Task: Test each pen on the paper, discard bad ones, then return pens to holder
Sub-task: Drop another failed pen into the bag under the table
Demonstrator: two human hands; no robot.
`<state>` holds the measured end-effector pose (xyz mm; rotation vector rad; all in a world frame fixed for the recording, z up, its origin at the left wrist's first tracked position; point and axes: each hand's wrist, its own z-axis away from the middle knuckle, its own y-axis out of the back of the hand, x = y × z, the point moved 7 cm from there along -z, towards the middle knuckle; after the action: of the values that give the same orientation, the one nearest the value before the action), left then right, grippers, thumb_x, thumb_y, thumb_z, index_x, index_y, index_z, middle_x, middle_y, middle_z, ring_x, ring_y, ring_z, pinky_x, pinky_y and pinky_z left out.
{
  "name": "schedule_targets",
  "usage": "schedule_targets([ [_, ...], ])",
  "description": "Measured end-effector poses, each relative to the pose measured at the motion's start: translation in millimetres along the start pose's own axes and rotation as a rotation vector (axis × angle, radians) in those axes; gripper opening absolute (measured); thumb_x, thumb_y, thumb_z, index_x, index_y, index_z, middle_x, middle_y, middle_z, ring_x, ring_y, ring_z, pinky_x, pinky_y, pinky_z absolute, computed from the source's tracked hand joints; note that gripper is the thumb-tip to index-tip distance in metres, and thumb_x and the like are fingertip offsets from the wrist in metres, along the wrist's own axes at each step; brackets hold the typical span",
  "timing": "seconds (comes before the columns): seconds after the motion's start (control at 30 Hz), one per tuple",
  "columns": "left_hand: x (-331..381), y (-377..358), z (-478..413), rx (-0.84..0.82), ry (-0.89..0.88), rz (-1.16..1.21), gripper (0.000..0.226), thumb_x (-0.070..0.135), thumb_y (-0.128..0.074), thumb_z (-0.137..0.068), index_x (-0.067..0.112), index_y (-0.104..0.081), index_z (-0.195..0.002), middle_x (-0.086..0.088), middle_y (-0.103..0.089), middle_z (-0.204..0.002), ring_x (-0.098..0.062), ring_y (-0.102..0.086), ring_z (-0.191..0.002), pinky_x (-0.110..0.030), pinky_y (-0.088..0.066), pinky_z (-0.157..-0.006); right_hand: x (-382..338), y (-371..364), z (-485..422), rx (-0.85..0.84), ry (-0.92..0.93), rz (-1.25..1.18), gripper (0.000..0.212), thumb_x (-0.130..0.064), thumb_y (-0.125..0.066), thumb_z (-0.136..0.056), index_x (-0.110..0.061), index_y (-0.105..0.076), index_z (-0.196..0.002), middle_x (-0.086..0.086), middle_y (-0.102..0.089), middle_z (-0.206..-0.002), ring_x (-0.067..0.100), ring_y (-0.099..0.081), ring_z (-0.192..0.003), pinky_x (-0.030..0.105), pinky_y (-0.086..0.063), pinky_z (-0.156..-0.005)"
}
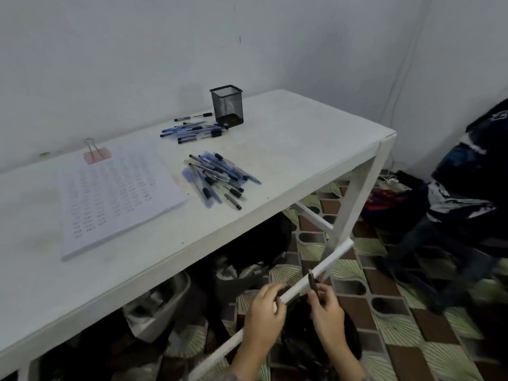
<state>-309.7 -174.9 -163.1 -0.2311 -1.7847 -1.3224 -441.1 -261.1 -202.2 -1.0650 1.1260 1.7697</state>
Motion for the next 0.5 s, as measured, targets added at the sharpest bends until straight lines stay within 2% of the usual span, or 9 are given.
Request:
schedule_targets([
  [0.1, -20, -53, -11, -0.069, 0.023, 0.016, 0.033, 0.013, -0.046, -0.09, 0.022, -0.056, -0.12, 0.021, -0.049, -0.107, 0.007, -0.049, -0.095, 0.002, -0.032, -0.075, 56, 6, -28, 0.024, -0.072, 0.07, 0.008, -0.023, -0.053, -0.093, -0.017, -0.053, -0.099, 0.003, -0.063, -0.088, 0.024, -0.061, -0.083, 0.03, -0.039, -0.071],
  [0.17, -38, -91, -18, -0.106, 0.046, 0.04, 0.033, 0.013, -0.045, -0.09, 0.023, -0.056, -0.119, 0.02, -0.048, -0.104, 0.001, -0.053, -0.092, -0.001, -0.034, -0.07, 96, 5, -49, 0.031, -0.125, 0.099, 0.009, -0.022, -0.052, -0.094, -0.016, -0.052, -0.1, 0.002, -0.063, -0.084, 0.024, -0.063, -0.079, 0.032, -0.042, -0.068],
  [0.2, -49, -110, -21, -0.119, 0.056, 0.053, 0.033, 0.012, -0.045, -0.089, 0.023, -0.057, -0.118, 0.019, -0.049, -0.104, -0.002, -0.055, -0.093, -0.003, -0.035, -0.072, 117, 4, -60, 0.041, -0.145, 0.108, 0.01, -0.022, -0.052, -0.093, -0.016, -0.052, -0.101, 0.004, -0.064, -0.085, 0.025, -0.063, -0.079, 0.033, -0.044, -0.071],
  [0.3, -85, -166, -28, -0.135, 0.067, 0.064, 0.034, 0.013, -0.046, -0.086, 0.022, -0.059, -0.116, 0.018, -0.053, -0.108, -0.003, -0.054, -0.106, -0.01, -0.038, -0.09, 176, 0, -91, 0.077, -0.177, 0.147, 0.011, -0.022, -0.052, -0.093, -0.018, -0.052, -0.103, 0.009, -0.065, -0.095, 0.026, -0.061, -0.09, 0.035, -0.045, -0.082],
  [0.37, -110, -201, -33, -0.153, 0.058, 0.062, 0.034, 0.017, -0.045, -0.085, 0.023, -0.059, -0.116, 0.015, -0.057, -0.112, -0.001, -0.053, -0.107, -0.014, -0.039, -0.096, 208, -4, -110, 0.084, -0.177, 0.154, 0.008, -0.02, -0.05, -0.094, -0.018, -0.05, -0.102, 0.008, -0.06, -0.094, 0.023, -0.054, -0.089, 0.031, -0.04, -0.079],
  [0.5, -155, -264, -43, -0.202, 0.032, 0.019, 0.033, 0.015, -0.044, -0.091, 0.025, -0.055, -0.121, 0.017, -0.052, -0.117, 0.008, -0.045, -0.103, 0.001, -0.029, -0.085, 281, -17, -147, 0.073, -0.206, 0.184, 0.014, -0.017, -0.048, -0.095, -0.011, -0.051, -0.108, 0.007, -0.055, -0.091, 0.021, -0.049, -0.083, 0.027, -0.034, -0.073],
])
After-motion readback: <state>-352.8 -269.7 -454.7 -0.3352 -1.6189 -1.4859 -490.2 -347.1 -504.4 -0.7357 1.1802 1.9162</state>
